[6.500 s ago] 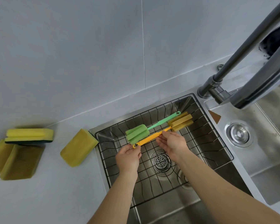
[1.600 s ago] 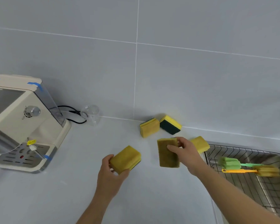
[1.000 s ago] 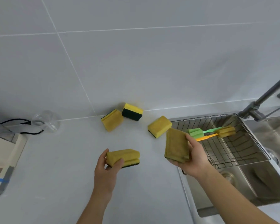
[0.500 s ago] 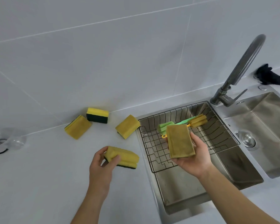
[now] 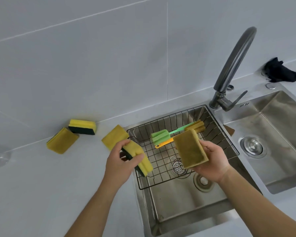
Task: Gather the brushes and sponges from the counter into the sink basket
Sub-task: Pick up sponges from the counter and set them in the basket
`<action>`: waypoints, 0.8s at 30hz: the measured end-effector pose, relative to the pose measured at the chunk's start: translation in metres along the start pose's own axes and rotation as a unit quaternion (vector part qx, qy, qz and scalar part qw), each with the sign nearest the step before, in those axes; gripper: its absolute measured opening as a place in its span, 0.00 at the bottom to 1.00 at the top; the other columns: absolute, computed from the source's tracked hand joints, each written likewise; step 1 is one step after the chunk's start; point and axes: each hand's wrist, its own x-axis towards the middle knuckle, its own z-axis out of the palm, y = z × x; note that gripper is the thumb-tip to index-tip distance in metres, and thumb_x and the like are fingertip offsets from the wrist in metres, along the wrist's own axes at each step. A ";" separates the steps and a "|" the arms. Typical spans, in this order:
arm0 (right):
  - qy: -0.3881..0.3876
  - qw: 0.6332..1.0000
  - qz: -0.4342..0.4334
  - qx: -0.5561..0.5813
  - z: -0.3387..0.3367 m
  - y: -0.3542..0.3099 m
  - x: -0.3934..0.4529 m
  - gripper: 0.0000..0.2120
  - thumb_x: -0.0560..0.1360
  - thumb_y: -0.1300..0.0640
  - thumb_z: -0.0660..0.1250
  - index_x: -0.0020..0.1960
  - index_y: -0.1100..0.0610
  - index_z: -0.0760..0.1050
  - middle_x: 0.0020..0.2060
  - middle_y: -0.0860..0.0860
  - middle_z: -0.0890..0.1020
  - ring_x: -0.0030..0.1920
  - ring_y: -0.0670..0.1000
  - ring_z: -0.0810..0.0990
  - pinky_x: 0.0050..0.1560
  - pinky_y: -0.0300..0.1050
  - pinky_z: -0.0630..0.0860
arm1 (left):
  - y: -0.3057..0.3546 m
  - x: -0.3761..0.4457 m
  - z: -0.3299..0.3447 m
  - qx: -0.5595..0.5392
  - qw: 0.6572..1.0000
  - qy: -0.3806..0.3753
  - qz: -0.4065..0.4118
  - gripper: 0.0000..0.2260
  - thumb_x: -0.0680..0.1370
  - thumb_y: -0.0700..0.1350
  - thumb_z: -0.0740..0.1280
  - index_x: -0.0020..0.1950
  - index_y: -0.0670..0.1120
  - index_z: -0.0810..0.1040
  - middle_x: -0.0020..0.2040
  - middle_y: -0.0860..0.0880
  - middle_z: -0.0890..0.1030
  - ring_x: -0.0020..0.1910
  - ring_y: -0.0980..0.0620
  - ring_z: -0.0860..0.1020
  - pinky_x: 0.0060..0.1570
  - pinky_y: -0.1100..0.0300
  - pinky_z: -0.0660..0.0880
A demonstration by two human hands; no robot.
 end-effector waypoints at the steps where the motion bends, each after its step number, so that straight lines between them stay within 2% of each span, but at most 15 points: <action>1: 0.003 1.000 -0.004 -0.017 -0.004 -0.005 0.002 0.19 0.74 0.50 0.62 0.59 0.57 0.82 0.54 0.61 0.82 0.48 0.60 0.80 0.47 0.53 0.76 | 0.004 0.004 0.008 0.026 1.000 -0.012 0.006 0.23 0.67 0.48 0.79 0.56 0.62 0.74 0.55 0.54 0.78 0.53 0.55 0.78 0.44 0.63 0.75; 3: 0.004 0.998 -0.011 -0.063 -0.008 -0.014 0.007 0.18 0.73 0.51 0.63 0.59 0.55 0.81 0.52 0.59 0.83 0.47 0.60 0.81 0.48 0.54 0.76 | 0.009 0.010 0.020 0.079 0.996 -0.032 0.023 0.22 0.66 0.49 0.78 0.55 0.60 0.73 0.53 0.57 0.76 0.52 0.57 0.76 0.44 0.64 0.75; 7: -0.005 0.979 -0.001 -0.203 -0.014 -0.031 0.023 0.25 0.71 0.52 0.67 0.68 0.48 0.73 0.59 0.57 0.81 0.55 0.60 0.80 0.51 0.57 0.78 | 0.013 0.033 0.046 0.177 0.983 -0.041 0.013 0.23 0.66 0.57 0.76 0.56 0.56 0.72 0.53 0.55 0.75 0.52 0.57 0.75 0.48 0.58 0.77; 11: 0.049 0.952 0.013 -0.303 -0.014 -0.034 0.040 0.25 0.76 0.55 0.69 0.72 0.47 0.68 0.61 0.54 0.78 0.58 0.59 0.79 0.54 0.57 0.77 | 0.007 0.052 0.070 0.285 0.957 -0.043 -0.024 0.24 0.68 0.63 0.70 0.57 0.53 0.71 0.52 0.53 0.73 0.49 0.54 0.73 0.45 0.58 0.74; 14: 0.078 0.925 0.009 -0.372 -0.012 -0.029 0.050 0.25 0.76 0.54 0.70 0.71 0.44 0.68 0.56 0.53 0.80 0.54 0.57 0.81 0.44 0.51 0.77 | -0.003 0.064 0.084 0.331 0.941 -0.044 -0.050 0.26 0.67 0.67 0.68 0.57 0.51 0.71 0.52 0.51 0.74 0.48 0.51 0.75 0.44 0.56 0.76; 16: 0.098 0.901 -0.004 -0.423 -0.013 -0.026 0.058 0.25 0.74 0.52 0.73 0.69 0.44 0.70 0.54 0.52 0.80 0.51 0.53 0.82 0.39 0.45 0.77 | -0.010 0.074 0.094 0.359 0.930 -0.053 -0.055 0.26 0.67 0.68 0.67 0.55 0.50 0.72 0.50 0.51 0.74 0.47 0.49 0.76 0.42 0.54 0.76; 18: 0.115 0.860 -0.022 -0.496 -0.015 -0.020 0.064 0.27 0.72 0.48 0.74 0.68 0.43 0.70 0.54 0.49 0.79 0.52 0.50 0.80 0.45 0.46 0.79 | -0.017 0.079 0.101 0.378 0.921 -0.074 -0.056 0.25 0.67 0.68 0.65 0.54 0.51 0.73 0.50 0.50 0.75 0.47 0.49 0.76 0.39 0.55 0.74; 21: 0.132 0.773 -0.035 -0.619 -0.020 -0.011 0.075 0.30 0.70 0.43 0.74 0.69 0.43 0.68 0.56 0.47 0.76 0.56 0.52 0.78 0.54 0.52 0.81 | -0.028 0.085 0.110 0.418 0.898 -0.115 -0.072 0.27 0.66 0.69 0.62 0.54 0.50 0.75 0.50 0.49 0.78 0.46 0.48 0.78 0.40 0.54 0.77; 24: 0.140 0.722 -0.049 -0.675 -0.023 -0.004 0.083 0.33 0.68 0.41 0.74 0.70 0.43 0.66 0.58 0.50 0.76 0.56 0.52 0.76 0.55 0.50 0.80 | -0.038 0.088 0.115 0.447 0.881 -0.132 -0.085 0.28 0.69 0.69 0.62 0.56 0.49 0.74 0.52 0.46 0.77 0.48 0.45 0.78 0.42 0.53 0.78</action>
